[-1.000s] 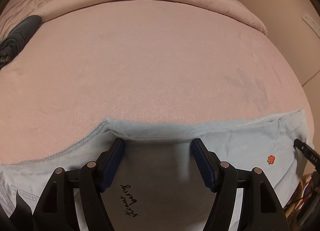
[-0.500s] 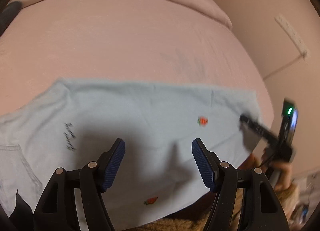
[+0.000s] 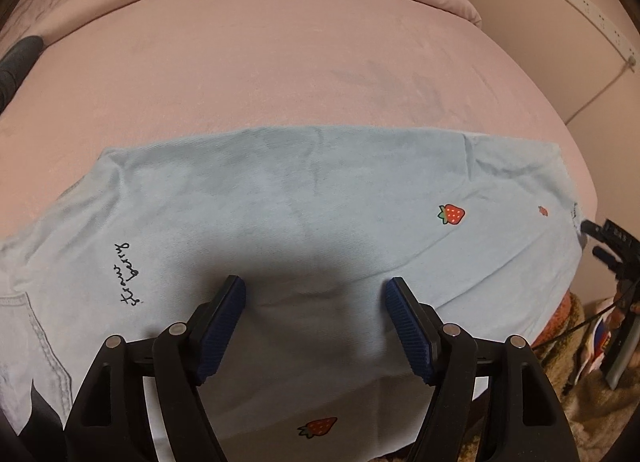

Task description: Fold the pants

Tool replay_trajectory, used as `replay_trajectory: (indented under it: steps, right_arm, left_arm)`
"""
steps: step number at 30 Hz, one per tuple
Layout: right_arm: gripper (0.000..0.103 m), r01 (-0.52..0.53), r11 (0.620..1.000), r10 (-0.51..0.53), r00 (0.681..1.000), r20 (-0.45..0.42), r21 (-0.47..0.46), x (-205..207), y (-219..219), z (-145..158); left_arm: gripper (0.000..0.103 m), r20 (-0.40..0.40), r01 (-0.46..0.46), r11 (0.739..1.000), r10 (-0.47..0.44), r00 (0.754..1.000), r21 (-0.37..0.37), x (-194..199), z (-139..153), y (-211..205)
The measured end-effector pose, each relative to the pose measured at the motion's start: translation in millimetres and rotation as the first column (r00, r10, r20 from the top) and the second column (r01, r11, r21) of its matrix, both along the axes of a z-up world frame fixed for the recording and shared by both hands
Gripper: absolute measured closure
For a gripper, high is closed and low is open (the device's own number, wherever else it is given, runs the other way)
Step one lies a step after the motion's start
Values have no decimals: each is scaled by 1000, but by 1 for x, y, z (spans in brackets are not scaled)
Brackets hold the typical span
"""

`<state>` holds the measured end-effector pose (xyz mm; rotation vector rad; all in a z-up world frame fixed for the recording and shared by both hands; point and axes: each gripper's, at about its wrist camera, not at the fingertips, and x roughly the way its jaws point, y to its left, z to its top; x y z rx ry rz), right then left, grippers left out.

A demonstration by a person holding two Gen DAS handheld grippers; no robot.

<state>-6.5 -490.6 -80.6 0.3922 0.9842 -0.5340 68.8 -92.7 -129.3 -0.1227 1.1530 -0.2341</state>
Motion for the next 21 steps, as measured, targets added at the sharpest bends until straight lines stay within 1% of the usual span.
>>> replay_trajectory:
  steps: [1, 3, 5, 7, 9, 11, 12, 14, 15, 16, 17, 18, 19, 20, 21]
  right_arm:
    - [35, 5, 998, -7, 999, 45, 58, -8, -8, 3]
    - [34, -9, 990, -8, 993, 119, 144, -14, -14, 9]
    - [34, -43, 977, 9, 986, 166, 208, -13, -14, 9]
    - [35, -94, 958, 42, 980, 194, 270, -9, -9, 5]
    - [37, -118, 948, 63, 980, 188, 294, 4, 0, -2]
    - [41, -110, 951, 69, 987, 148, 290, 13, 7, -17]
    - [42, -100, 955, 60, 987, 146, 280, 15, 9, -19]
    - [49, -94, 970, 66, 990, 128, 223, 17, 18, -15]
    - [53, -92, 974, 68, 990, 121, 206, 15, 15, -12]
    - [65, -84, 978, 62, 991, 121, 189, 14, 16, -11]
    - [76, -89, 974, 60, 988, 143, 209, 13, 16, -10]
    - [83, -103, 965, 63, 984, 169, 241, 13, 16, -8]
    - [85, -107, 963, 62, 981, 185, 247, 16, 19, -3]
    - [85, -114, 967, 70, 979, 192, 228, 20, 20, 0]
    - [85, -148, 976, 114, 971, 209, 157, 21, 32, 17]
  left_arm:
    - [29, -2, 2, 1000, -2, 1000, -4, -2, 0, 5]
    - [28, -4, 7, 1000, -7, 1000, -17, -2, 0, 6]
    - [26, -6, 9, 999, -10, 1000, -34, -3, 0, 14]
    - [25, -11, 5, 999, -6, 1000, -54, -5, 0, 18]
    - [25, -16, -2, 997, 1, 1000, -77, -5, 1, 22]
    - [25, -18, -10, 994, 8, 1000, -111, -9, 3, 29]
    - [25, -20, -15, 991, 12, 1000, -131, -11, 5, 34]
    - [25, -27, -27, 983, 23, 999, -183, -11, 7, 43]
    - [25, -38, -39, 976, 31, 999, -213, -11, 9, 48]
    - [25, -45, -46, 972, 37, 998, -230, -10, 9, 50]
    - [25, -51, -59, 965, 48, 998, -254, -11, 11, 56]
    - [25, -48, -71, 959, 60, 997, -276, -12, 15, 61]
    - [25, -43, -77, 956, 68, 997, -285, -15, 18, 65]
    - [25, -34, -82, 954, 75, 997, -289, -17, 21, 69]
    - [25, -17, -83, 953, 81, 997, -291, -19, 27, 75]
